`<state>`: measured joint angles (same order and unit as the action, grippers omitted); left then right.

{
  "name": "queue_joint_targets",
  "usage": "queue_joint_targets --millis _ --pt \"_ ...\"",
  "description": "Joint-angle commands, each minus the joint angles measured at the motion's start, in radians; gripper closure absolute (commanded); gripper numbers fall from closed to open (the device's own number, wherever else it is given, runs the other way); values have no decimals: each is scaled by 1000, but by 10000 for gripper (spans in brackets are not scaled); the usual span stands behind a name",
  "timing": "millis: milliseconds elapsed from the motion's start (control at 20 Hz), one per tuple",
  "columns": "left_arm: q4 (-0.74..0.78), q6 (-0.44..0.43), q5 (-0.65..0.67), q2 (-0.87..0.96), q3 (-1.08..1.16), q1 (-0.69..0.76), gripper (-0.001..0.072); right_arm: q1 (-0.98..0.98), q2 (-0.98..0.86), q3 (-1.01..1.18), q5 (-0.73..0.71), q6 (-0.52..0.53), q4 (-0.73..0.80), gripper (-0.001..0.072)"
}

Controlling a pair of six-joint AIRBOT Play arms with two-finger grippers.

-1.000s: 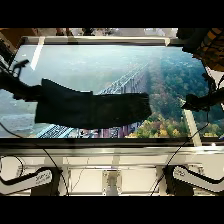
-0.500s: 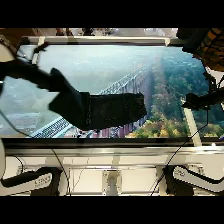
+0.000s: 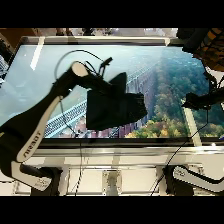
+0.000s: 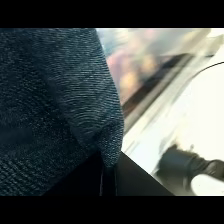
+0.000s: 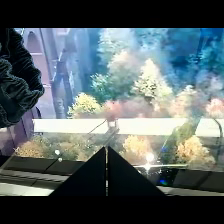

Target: Fold the clothes and pants, and hang the long-sleeved shirts on hangers.

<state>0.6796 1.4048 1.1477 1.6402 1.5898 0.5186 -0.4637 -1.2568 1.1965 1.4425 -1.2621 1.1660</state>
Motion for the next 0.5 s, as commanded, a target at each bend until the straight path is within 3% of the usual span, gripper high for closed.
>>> queue_joint_targets --millis 0,150,200,250,350,450 --pt "-130 -72 -140 64 3 75 683 1 0 0 -15 0 0 688" --pt "-132 -90 -210 95 3 106 671 1 -3 0 -21 0 -6 687" --pt "-132 -90 -240 103 3 112 632 1 -3 0 -21 0 -8 688" --pt "-132 -89 -271 114 4 118 550 1 -3 0 -21 0 -9 688" --pt "-160 -90 -303 130 4 123 477 1 -3 0 -21 0 -8 687" --pt "-262 -164 -301 143 4 124 466 1 -3 0 -23 0 -11 687"
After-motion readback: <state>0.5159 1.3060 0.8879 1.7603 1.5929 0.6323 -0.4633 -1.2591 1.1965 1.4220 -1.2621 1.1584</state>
